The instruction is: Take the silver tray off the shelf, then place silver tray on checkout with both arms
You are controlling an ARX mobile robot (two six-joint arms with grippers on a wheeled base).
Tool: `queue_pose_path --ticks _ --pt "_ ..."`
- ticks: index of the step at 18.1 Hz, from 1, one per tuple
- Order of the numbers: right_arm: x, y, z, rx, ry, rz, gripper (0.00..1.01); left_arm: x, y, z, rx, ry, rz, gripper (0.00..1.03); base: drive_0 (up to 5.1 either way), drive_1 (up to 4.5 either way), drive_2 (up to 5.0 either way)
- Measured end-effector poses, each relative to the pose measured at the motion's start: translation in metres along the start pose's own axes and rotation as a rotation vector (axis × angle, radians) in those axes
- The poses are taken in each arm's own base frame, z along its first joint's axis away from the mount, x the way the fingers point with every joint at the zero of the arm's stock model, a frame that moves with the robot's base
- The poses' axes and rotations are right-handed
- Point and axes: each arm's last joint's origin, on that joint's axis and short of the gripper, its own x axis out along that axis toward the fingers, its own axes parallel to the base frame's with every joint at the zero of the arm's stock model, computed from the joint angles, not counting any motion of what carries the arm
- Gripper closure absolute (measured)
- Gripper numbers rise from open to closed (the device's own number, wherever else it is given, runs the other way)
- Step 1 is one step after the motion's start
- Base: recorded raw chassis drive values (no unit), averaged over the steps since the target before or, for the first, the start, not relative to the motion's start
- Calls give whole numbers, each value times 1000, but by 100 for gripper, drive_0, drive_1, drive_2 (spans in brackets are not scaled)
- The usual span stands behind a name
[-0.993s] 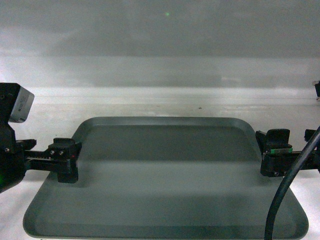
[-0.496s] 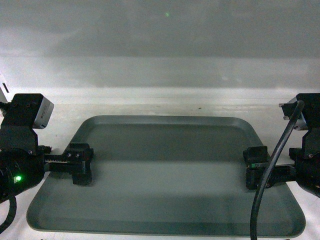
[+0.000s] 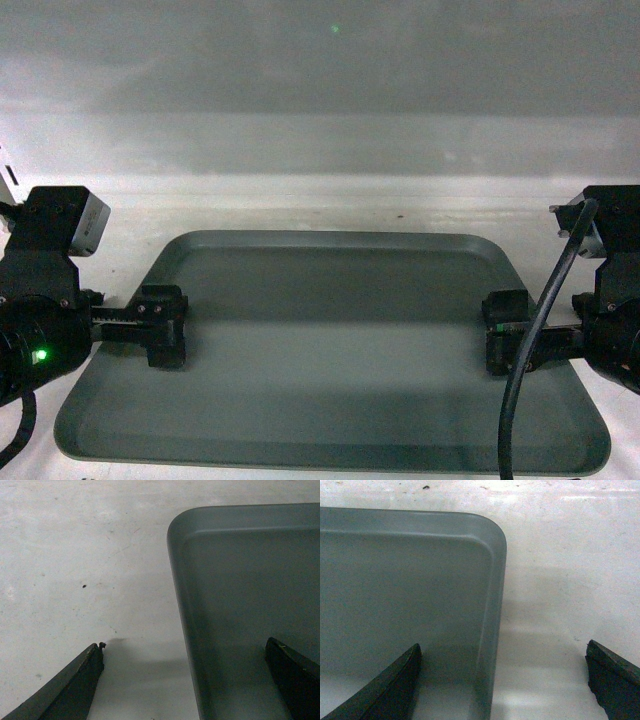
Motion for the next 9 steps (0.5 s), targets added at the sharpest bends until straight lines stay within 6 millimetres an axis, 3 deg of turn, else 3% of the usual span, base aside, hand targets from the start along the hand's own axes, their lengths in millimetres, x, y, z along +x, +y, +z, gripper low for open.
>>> queue_pose_path --ticks 2,4,9 --pt "0 0 0 0 0 0 3 0 -1 0 -1 -3 -2 8 0 0 0" --pt "0 0 0 1 0 0 4 0 -4 0 -3 -4 -13 24 0 0 0" --pt "0 2 0 -1 -3 3 42 -1 -7 -1 -9 -7 -38 62 0 0 0"
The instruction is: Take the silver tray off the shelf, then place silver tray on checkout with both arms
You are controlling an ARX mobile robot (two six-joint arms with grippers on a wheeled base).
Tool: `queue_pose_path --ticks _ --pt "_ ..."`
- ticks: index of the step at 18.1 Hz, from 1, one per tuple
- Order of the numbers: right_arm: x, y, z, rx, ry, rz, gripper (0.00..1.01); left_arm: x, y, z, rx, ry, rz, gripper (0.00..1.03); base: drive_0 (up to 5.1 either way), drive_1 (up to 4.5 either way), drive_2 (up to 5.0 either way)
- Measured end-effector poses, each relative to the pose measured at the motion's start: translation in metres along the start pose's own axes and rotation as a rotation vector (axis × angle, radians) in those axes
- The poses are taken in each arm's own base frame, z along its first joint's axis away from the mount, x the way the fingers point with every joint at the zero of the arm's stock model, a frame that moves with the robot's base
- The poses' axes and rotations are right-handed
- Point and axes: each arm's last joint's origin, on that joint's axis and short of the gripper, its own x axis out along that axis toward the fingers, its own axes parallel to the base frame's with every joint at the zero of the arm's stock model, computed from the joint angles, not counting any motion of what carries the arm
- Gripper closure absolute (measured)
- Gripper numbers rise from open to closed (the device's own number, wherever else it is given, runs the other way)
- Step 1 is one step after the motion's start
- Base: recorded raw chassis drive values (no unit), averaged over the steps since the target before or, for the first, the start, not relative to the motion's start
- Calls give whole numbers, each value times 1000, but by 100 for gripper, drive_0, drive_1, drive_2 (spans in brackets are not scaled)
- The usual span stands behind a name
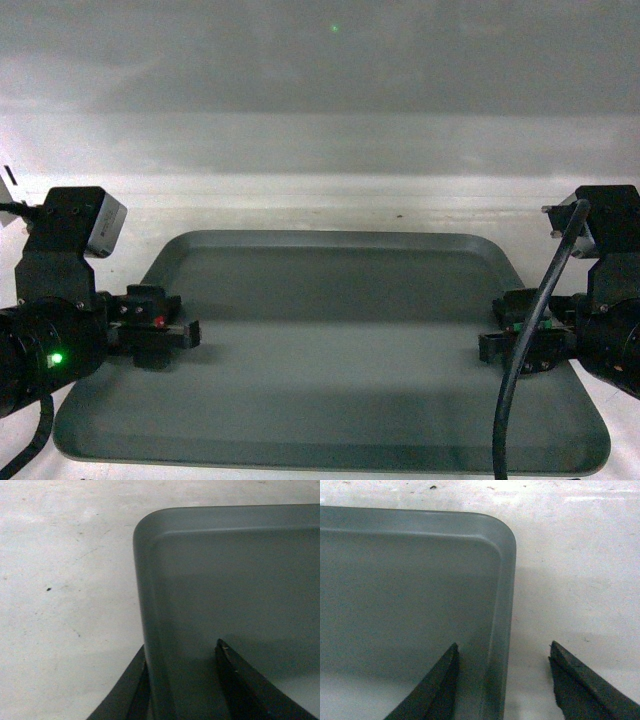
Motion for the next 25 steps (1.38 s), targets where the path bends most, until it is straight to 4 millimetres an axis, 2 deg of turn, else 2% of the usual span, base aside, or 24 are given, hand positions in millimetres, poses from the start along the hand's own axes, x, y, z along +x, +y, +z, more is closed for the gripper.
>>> queue_pose_path --ticks 5,7,15,20,25 --pt "0 2 0 -3 -3 -8 83 -2 3 -1 -24 -12 23 98 0 0 0" --pt "-1 4 0 31 -9 -16 96 -3 3 -1 -59 -14 22 99 0 0 0" --pt "-5 3 0 78 -13 -17 98 -10 -1 -3 -71 -14 14 99 0 0 0" --pt "-15 4 2 74 -10 -20 98 -23 -4 -1 -61 3 23 99 0 0 0" --pt "-28 6 19 69 -46 -21 98 -41 -8 21 -48 -51 20 100 0 0 0"
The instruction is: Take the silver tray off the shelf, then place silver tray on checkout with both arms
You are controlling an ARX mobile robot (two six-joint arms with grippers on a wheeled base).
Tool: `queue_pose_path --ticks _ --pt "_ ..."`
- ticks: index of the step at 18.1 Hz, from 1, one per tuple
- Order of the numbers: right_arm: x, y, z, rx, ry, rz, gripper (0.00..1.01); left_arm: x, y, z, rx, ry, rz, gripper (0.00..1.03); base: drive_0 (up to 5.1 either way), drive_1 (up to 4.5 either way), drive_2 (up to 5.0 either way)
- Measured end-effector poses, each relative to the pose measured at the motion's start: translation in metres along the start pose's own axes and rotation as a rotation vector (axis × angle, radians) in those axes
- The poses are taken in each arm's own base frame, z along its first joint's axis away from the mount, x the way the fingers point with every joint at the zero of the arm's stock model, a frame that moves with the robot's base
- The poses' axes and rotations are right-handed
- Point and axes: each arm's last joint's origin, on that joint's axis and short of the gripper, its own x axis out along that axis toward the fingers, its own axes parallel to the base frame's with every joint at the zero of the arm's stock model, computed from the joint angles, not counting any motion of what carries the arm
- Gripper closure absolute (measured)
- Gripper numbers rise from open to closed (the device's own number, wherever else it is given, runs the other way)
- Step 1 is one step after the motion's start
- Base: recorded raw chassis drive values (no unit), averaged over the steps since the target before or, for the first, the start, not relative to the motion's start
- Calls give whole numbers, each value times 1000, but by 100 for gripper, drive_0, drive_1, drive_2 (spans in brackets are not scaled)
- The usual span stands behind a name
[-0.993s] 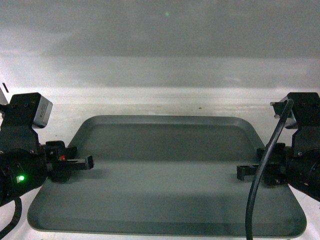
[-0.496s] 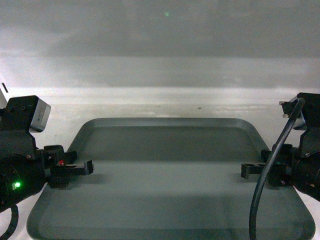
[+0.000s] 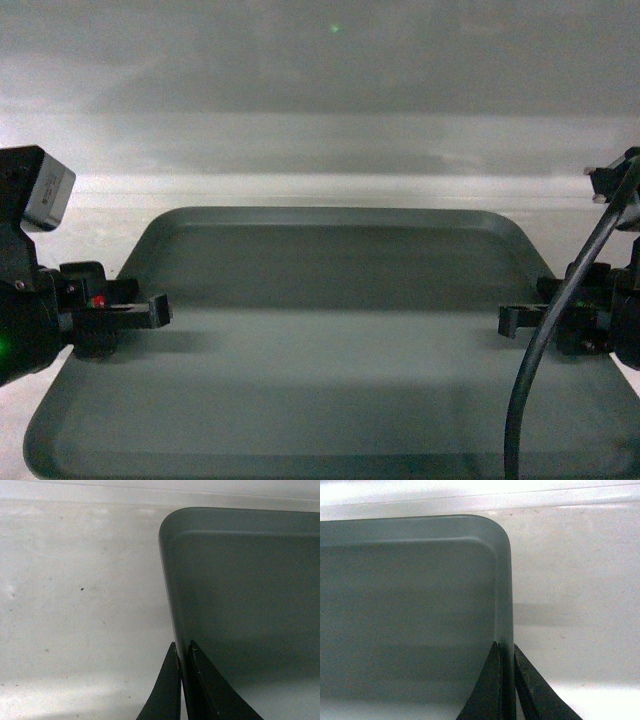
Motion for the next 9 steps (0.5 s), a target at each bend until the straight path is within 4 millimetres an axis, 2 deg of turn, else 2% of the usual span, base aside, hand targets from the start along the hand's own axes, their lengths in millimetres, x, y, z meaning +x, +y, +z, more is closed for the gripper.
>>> queue_pose_path --ticks 9 --pt "-34 1 27 2 -13 0 98 -34 -8 27 37 -52 -7 100 0 0 0"
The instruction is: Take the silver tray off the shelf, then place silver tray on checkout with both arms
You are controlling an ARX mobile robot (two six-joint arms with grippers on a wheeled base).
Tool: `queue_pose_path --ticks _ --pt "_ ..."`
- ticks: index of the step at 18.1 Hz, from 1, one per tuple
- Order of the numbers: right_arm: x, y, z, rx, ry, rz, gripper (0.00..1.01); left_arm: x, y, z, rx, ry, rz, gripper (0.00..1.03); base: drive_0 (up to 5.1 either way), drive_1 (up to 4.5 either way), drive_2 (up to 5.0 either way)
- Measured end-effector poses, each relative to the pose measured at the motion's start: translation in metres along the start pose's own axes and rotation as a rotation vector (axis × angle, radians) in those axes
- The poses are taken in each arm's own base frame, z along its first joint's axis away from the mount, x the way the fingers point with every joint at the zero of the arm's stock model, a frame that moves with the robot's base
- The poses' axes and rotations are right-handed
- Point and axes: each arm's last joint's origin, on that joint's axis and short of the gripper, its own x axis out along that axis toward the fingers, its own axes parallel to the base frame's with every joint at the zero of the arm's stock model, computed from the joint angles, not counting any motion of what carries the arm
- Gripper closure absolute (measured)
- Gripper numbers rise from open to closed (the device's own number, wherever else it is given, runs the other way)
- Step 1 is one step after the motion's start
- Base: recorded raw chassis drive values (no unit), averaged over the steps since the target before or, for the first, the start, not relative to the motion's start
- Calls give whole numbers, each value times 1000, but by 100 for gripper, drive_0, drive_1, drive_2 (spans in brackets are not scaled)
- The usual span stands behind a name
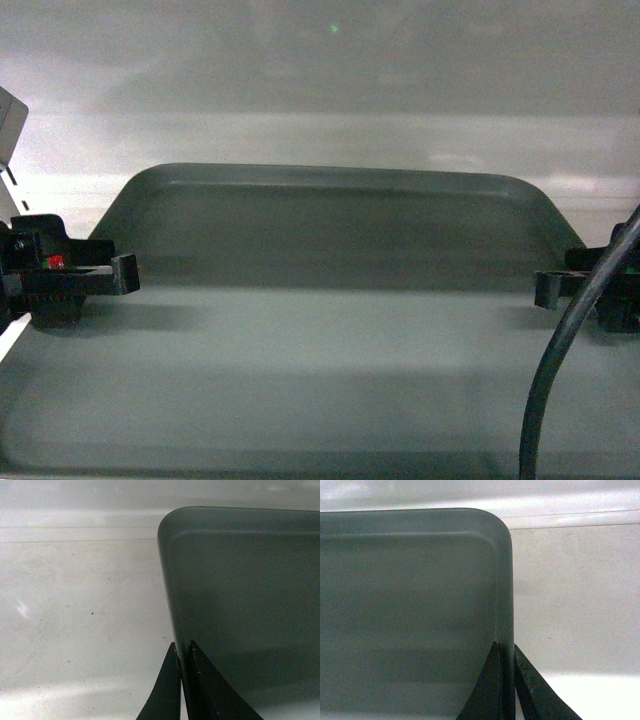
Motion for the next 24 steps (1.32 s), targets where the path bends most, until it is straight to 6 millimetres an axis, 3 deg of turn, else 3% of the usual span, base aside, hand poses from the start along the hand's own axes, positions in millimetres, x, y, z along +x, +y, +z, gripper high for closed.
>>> queue_pose_path --ticks 8,24 --pt "-22 -1 12 -2 46 -14 98 -7 -2 0 10 27 -10 100 0 0 0" --pt "-23 -2 11 -2 51 -15 98 -8 -4 0 19 22 -12 100 0 0 0"
